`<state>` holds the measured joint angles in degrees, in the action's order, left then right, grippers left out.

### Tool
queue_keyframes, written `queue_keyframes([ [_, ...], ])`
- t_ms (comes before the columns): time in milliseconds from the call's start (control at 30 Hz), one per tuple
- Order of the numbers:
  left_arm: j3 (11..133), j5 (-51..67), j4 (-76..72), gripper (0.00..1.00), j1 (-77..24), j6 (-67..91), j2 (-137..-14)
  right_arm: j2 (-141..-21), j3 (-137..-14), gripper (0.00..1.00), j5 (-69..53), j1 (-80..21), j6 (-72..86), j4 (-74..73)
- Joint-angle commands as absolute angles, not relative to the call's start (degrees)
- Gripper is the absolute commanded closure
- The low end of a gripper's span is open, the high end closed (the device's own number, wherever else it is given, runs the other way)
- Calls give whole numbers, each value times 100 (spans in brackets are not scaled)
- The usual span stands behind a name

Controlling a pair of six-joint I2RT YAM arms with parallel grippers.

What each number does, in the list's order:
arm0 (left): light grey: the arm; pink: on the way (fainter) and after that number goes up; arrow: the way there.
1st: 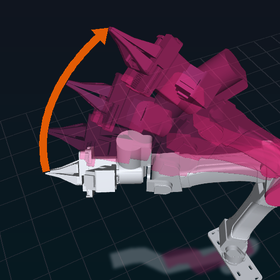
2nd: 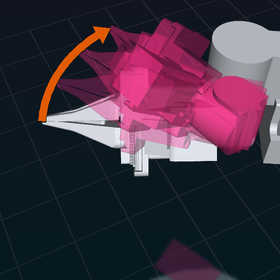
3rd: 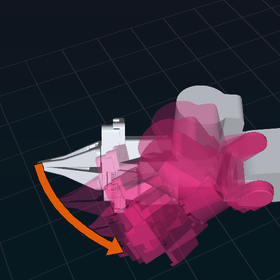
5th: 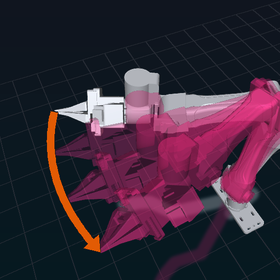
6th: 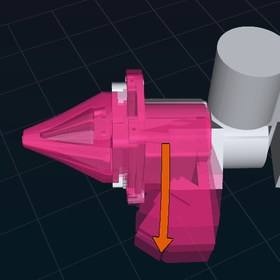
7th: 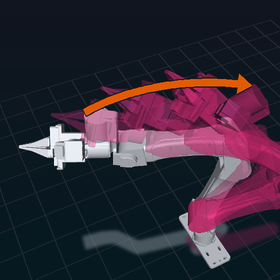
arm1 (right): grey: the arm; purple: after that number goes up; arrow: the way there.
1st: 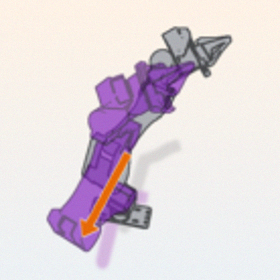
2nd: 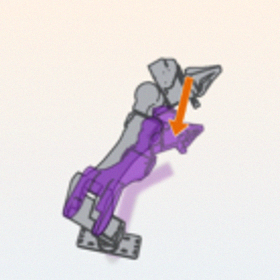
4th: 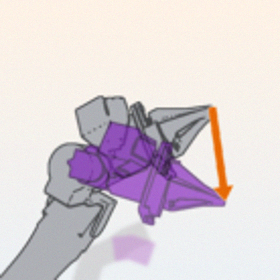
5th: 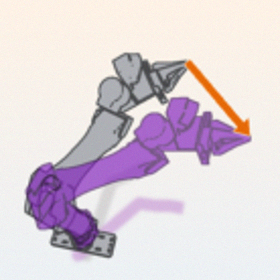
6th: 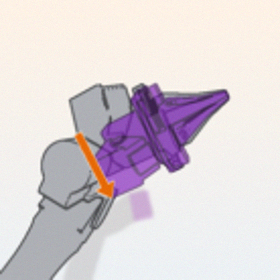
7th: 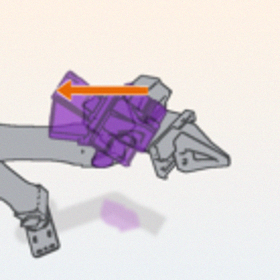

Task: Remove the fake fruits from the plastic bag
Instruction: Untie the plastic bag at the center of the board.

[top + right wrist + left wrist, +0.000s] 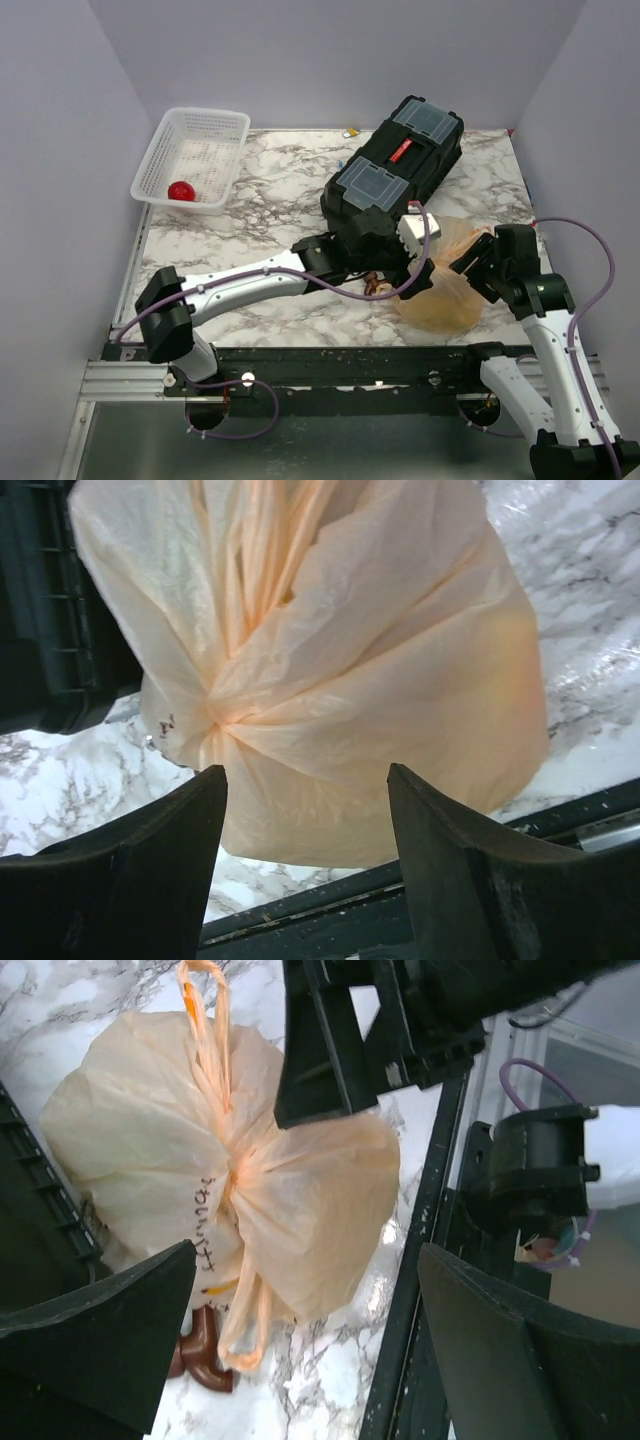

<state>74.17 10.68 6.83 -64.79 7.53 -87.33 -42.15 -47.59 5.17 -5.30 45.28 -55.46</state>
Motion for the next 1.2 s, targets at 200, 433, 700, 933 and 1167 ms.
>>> queue_keyframes([
  [200, 8403, 264, 466, 23, -6517, 905, -10128, -3342, -4851, 32, 1199, -554, 4737, -6331],
  [433, 9127, 108, 761, 29, -6518, 983, -10956, -2842, -4690, 32, 1213, -553, 4909, -6549],
  [700, 9824, -177, 1160, 41, -6521, 1091, -11640, -2921, -4895, 32, 1344, -553, 4836, -6656],
  [933, 9532, -377, 970, 51, -6517, 1160, -11582, -3005, -4942, 32, 1243, -549, 4691, -6626],
  [1167, 9829, -242, 1233, 64, -6516, 1148, -11849, -3309, -4789, 32, 931, -551, 4516, -6329],
])
